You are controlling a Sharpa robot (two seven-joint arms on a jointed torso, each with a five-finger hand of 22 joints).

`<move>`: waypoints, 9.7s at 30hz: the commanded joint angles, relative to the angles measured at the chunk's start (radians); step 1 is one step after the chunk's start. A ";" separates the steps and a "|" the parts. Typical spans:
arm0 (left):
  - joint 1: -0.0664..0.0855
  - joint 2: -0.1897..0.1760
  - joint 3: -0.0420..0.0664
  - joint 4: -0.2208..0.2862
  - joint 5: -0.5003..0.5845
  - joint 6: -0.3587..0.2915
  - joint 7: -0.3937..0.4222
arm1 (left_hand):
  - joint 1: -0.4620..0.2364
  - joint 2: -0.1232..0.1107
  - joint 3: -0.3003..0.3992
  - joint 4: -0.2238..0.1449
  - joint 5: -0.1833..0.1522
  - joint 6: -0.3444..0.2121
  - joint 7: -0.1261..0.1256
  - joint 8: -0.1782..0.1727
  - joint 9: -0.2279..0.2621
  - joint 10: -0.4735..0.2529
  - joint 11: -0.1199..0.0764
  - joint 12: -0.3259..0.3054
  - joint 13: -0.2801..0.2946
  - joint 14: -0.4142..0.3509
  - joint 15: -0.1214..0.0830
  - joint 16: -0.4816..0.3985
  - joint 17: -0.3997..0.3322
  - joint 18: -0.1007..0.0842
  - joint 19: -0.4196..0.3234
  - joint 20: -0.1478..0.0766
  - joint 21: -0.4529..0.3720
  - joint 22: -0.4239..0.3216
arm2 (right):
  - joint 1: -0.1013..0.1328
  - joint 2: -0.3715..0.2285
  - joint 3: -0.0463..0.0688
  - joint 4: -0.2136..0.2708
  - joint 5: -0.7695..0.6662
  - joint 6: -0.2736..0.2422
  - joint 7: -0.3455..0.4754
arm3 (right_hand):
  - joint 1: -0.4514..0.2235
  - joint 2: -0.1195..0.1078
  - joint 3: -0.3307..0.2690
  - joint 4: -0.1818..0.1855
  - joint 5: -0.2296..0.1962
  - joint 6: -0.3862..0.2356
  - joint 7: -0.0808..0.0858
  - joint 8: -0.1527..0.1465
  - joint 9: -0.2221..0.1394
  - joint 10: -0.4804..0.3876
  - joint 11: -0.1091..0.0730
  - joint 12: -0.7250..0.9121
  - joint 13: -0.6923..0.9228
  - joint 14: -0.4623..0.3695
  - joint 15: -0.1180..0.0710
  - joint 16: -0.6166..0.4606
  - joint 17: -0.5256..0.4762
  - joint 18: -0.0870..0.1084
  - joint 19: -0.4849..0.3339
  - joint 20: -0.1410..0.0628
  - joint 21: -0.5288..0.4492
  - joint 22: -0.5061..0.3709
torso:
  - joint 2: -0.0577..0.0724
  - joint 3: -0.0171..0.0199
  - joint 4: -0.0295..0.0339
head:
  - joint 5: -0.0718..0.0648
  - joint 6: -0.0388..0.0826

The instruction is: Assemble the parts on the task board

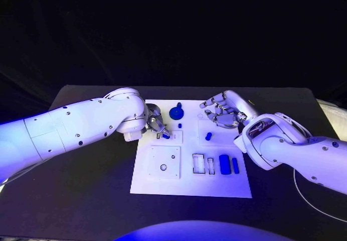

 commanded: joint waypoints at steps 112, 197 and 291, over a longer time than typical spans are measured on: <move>0.081 0.130 0.030 -0.366 -0.090 0.187 0.079 | -0.090 0.139 -0.542 0.117 -0.335 0.016 0.011 -0.097 -0.086 -0.105 0.019 -0.150 -0.218 0.105 0.013 0.003 0.263 0.002 0.040 0.013 -0.060 0.161 | 0.001 -0.008 -0.001 -0.006 0.019 0.033 0.017 | -0.029 0.012 -0.036 0.008 -0.057 0.001 0.001 -0.002 0.000 -0.007 -0.002 -0.014 -0.009 0.080 0.002 -0.013 0.154 0.009 0.007 0.003 -0.014 0.063 | 0.002 -0.0003 -0.0014 | 0.003 0.018; 0.036 -0.062 -0.001 -0.046 0.028 0.053 0.141 | 0.006 0.047 0.161 -0.173 -0.076 0.028 -0.001 -0.073 0.011 -0.020 0.004 -0.107 -0.185 0.105 0.006 0.003 0.263 -0.004 0.051 0.007 -0.047 0.186 | 0.001 -0.008 -0.001 -0.008 0.017 0.052 0.015 | -0.021 0.013 -0.037 0.001 -0.043 0.001 0.001 -0.002 0.000 -0.007 -0.002 -0.012 -0.008 0.080 0.001 -0.013 0.154 0.009 0.007 0.002 -0.014 0.063 | -0.007 0.0009 0.0109 | 0.006 -0.001; -0.008 0.001 -0.016 -0.056 -0.085 0.161 -0.004 | -0.186 0.075 0.005 -0.097 -0.080 0.090 -0.025 -0.077 0.002 0.033 -0.013 -0.036 -0.080 0.105 -0.006 0.003 0.263 -0.011 0.062 -0.003 -0.017 0.206 | 0.000 -0.009 -0.001 -0.004 0.020 0.081 0.018 | -0.022 0.011 -0.040 0.001 -0.038 0.002 0.001 -0.002 0.000 -0.012 -0.001 -0.022 -0.014 0.077 0.002 -0.021 0.144 0.011 0.003 0.002 -0.019 0.055 | -0.007 0.0006 0.0108 | 0.008 -0.018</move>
